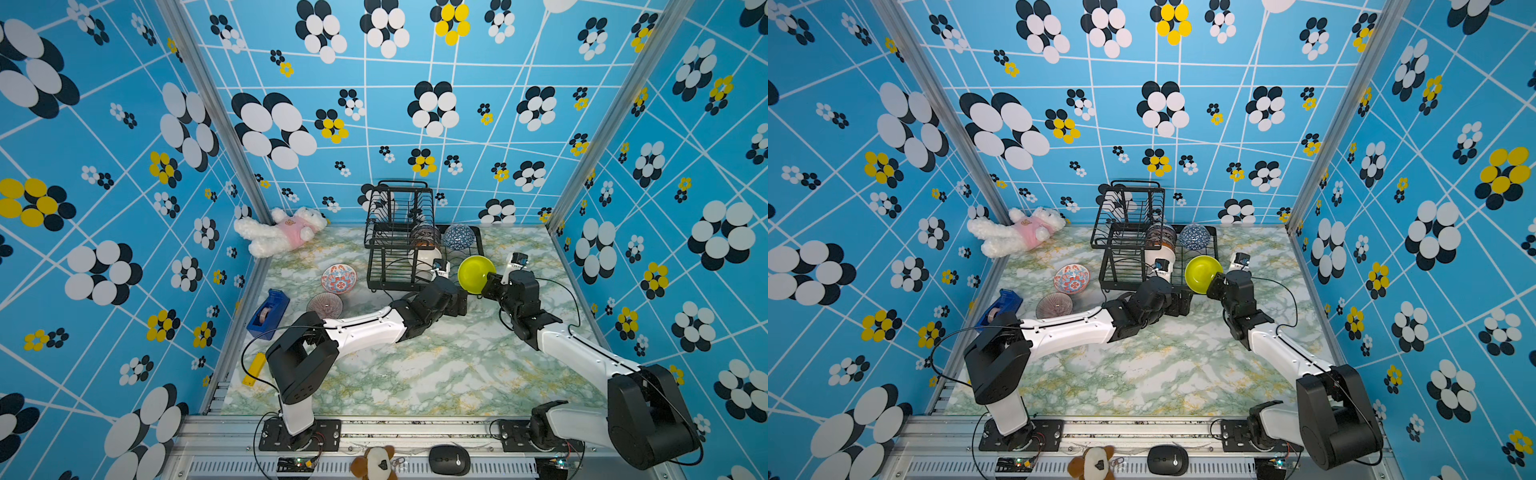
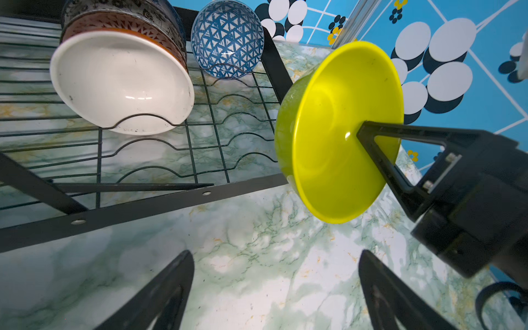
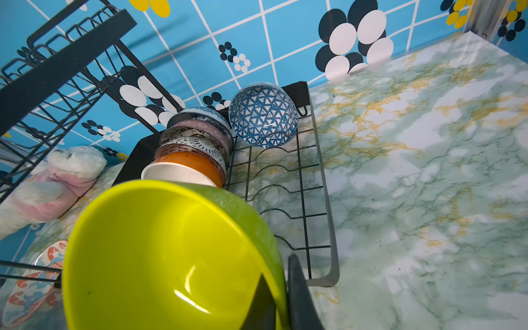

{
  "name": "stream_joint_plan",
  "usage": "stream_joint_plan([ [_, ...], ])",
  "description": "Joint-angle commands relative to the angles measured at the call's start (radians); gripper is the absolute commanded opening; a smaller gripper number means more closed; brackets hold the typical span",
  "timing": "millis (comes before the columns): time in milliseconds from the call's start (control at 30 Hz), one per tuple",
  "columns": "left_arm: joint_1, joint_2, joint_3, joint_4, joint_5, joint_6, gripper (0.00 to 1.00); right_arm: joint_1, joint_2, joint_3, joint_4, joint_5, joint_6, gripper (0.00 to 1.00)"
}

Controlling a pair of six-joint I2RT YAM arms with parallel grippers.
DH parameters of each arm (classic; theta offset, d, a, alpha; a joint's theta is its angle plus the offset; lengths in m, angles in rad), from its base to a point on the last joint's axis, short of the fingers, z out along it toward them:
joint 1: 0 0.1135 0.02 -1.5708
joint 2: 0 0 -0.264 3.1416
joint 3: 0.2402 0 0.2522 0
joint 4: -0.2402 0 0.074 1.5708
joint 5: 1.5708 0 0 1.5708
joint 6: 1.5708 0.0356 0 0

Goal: Load bowls into a dish rack
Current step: Pick up the bowl from the top-right of the table.

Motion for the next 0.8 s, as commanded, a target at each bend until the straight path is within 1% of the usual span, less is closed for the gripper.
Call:
stream_joint_plan([
  [0, 0.033, -0.019, -0.006, 0.078, 0.042, -0.095, 0.87, 0.012, -0.041, -0.005, 0.064, -0.014, -0.017, 0.00],
  [67, 0.045, -0.015, -0.017, 0.103, 0.053, -0.133, 0.84, 0.021, -0.047, -0.005, 0.067, -0.028, -0.024, 0.00],
  [133, 0.046, -0.016, -0.032, 0.132, 0.047, -0.145, 0.82, 0.032, -0.048, -0.001, 0.061, -0.025, -0.038, 0.00],
  [233, 0.049, -0.023, -0.070, 0.177, 0.035, -0.186, 0.80, 0.040, -0.048, 0.000, 0.061, -0.023, -0.049, 0.00],
  [400, 0.070, -0.025, -0.137, 0.253, 0.054, -0.269, 0.77, 0.059, -0.043, 0.008, 0.068, -0.048, -0.068, 0.00],
  [633, 0.088, -0.037, -0.168, 0.273, 0.054, -0.294, 0.76, 0.127, -0.018, 0.026, 0.072, -0.050, -0.138, 0.00],
  [767, 0.100, -0.049, -0.189, 0.287, 0.049, -0.304, 0.73, 0.139, -0.007, 0.033, 0.073, -0.048, -0.142, 0.00],
])
